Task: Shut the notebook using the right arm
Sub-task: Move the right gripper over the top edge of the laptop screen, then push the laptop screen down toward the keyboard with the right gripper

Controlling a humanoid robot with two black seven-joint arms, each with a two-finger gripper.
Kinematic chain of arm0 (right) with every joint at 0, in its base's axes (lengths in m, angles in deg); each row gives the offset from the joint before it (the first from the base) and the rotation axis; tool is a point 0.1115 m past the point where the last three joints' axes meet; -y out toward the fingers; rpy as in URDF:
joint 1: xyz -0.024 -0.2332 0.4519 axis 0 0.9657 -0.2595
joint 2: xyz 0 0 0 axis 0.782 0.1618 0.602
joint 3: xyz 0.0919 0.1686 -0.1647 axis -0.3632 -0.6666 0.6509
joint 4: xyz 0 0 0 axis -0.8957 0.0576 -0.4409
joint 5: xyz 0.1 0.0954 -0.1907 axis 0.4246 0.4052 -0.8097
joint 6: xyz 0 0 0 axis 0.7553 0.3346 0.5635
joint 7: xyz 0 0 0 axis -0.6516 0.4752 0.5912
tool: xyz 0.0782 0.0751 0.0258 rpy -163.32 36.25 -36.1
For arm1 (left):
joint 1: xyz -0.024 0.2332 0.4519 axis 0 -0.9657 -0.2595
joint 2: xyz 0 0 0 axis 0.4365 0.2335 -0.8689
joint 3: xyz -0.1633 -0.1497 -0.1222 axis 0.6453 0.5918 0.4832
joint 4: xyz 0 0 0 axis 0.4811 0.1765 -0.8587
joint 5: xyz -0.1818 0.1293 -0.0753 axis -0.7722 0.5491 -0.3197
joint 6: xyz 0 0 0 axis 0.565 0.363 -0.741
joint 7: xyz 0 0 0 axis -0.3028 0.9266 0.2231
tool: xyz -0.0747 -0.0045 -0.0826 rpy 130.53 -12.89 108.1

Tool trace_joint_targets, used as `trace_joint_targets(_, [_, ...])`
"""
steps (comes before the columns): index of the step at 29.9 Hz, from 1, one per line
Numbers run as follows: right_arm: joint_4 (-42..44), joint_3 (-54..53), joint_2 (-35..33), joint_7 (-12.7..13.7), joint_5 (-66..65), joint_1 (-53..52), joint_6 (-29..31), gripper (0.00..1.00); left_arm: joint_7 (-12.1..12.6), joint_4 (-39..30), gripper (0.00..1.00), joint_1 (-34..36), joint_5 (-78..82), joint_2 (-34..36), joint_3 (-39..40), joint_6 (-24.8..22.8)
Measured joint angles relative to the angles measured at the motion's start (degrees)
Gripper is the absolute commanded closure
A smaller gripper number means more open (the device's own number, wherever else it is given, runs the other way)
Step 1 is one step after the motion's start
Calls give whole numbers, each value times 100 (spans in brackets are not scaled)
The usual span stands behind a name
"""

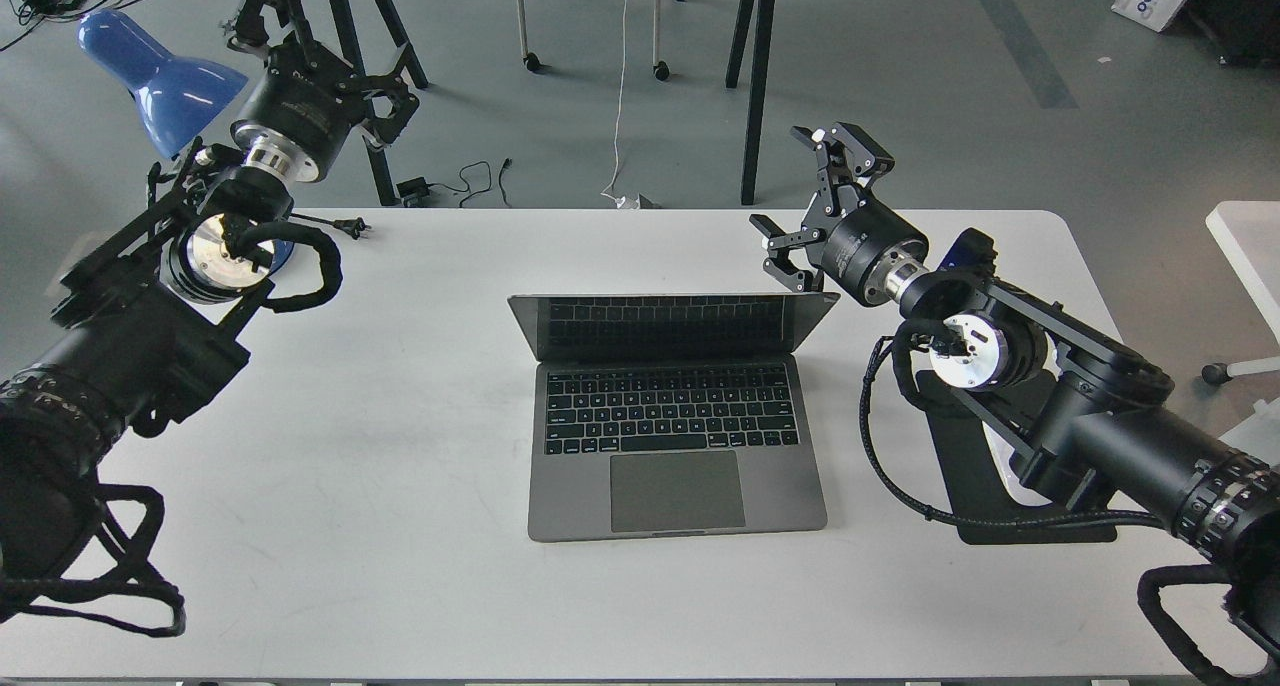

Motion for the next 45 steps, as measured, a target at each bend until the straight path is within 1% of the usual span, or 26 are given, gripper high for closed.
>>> trace_joint_targets(7, [-259,239,-73,0,-3,121,8,0,0,0,0,0,0,0,0,0])
trace_joint_targets(19, [-975,609,-623,-18,-4,212,249,0,0,0,0,0,0,0,0,0])
trace_joint_targets(24, [-1098,730,-752,-47,-149,312,405,0,0,0,0,1,0,0,0,0])
trace_joint_targets(45, [-1120,820,-521,-73,-1627,1315,433,0,15,0,0,9,9,-9,0,0])
